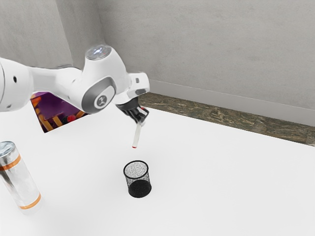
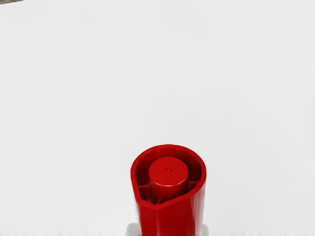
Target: Put the marker into the pen holder.
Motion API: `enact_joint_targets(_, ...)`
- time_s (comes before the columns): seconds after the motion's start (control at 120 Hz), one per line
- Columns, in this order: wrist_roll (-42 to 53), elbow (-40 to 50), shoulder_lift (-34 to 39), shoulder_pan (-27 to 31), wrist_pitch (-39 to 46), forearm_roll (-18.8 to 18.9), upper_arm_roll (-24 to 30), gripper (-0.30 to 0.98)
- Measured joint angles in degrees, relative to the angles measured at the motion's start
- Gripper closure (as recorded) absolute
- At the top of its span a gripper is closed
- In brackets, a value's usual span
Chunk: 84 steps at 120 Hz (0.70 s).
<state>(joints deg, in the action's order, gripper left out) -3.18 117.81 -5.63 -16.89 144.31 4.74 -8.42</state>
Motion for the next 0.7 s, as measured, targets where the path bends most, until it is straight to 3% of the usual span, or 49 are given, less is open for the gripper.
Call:
enact_joint_targets(0.258,-5.30,8.45,5.83,-8.05,1.01,0.10,-1.25,0.79)
enact_joint_targets(0.417,-8.02,10.60,7.67,-9.31,1.12,0.55,0.62,0.79)
enact_joint_targets(0.567,-10.17,12.37,9.23,-5.79,1.18,2.93,0.29,0.79)
enact_joint_targets(0.7,-13.39,15.45,11.37,-2.57,1.38,7.73,0.88,0.78)
